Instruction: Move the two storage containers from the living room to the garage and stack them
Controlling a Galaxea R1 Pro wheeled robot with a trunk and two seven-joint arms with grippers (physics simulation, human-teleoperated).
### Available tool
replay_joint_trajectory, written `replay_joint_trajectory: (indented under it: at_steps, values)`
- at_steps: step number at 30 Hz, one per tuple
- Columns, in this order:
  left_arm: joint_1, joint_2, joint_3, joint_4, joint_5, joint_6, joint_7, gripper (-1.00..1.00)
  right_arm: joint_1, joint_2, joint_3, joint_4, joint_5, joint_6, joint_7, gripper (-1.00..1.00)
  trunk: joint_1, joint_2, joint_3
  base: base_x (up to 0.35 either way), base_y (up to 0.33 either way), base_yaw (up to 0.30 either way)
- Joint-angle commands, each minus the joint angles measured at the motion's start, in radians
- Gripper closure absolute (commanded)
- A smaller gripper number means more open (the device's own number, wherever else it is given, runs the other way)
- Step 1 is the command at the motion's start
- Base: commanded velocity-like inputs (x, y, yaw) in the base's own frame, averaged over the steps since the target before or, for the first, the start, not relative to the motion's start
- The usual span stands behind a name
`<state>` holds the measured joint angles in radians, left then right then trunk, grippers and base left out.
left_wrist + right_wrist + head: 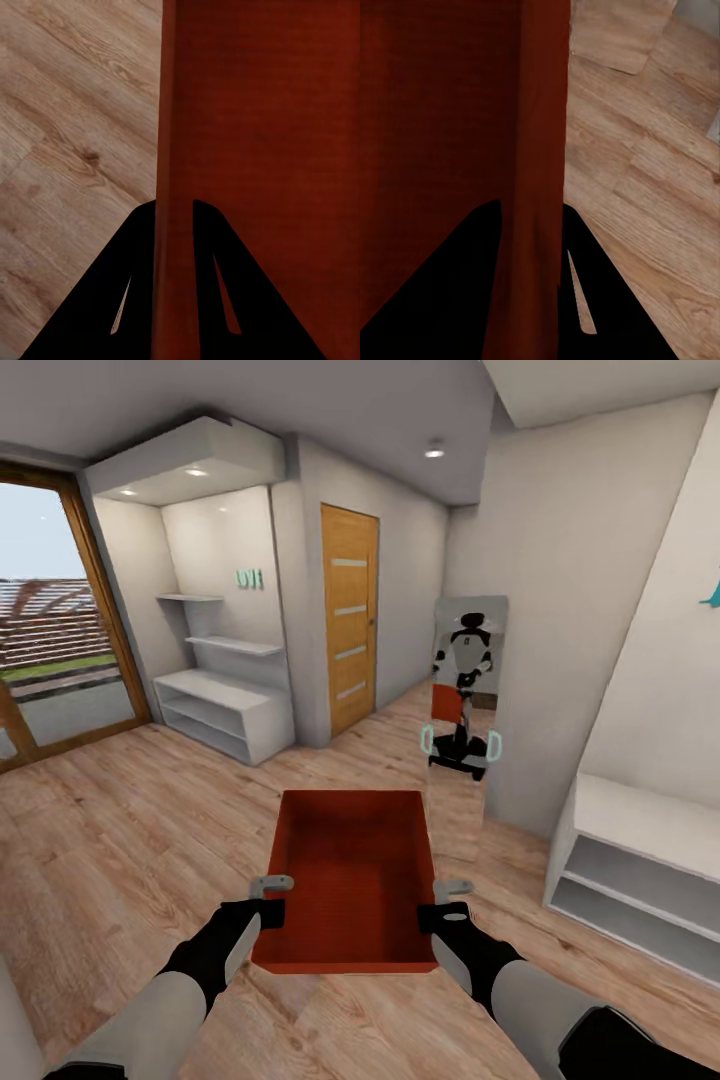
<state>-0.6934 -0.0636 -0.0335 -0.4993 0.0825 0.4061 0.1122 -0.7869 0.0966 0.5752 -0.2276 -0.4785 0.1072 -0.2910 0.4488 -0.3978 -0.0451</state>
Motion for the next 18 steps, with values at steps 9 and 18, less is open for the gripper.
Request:
replay_joint_trajectory:
  at_steps: [9,18]
  values:
    - [-0.001,-0.001,0.018,-0.005,-0.017,0.008,0.012,1.0,0.0,0.0,-0.008,0.001,-0.006,0.006,-0.044,1.0,0.001,-0.002,-0.002,0.323,0.0,0.268]
    - [-0.001,-0.001,0.017,-0.005,-0.017,0.008,0.012,1.0,0.0,0.0,-0.008,0.001,-0.006,0.006,-0.043,1.0,0.001,-0.002,-0.002,0.323,0.0,0.268]
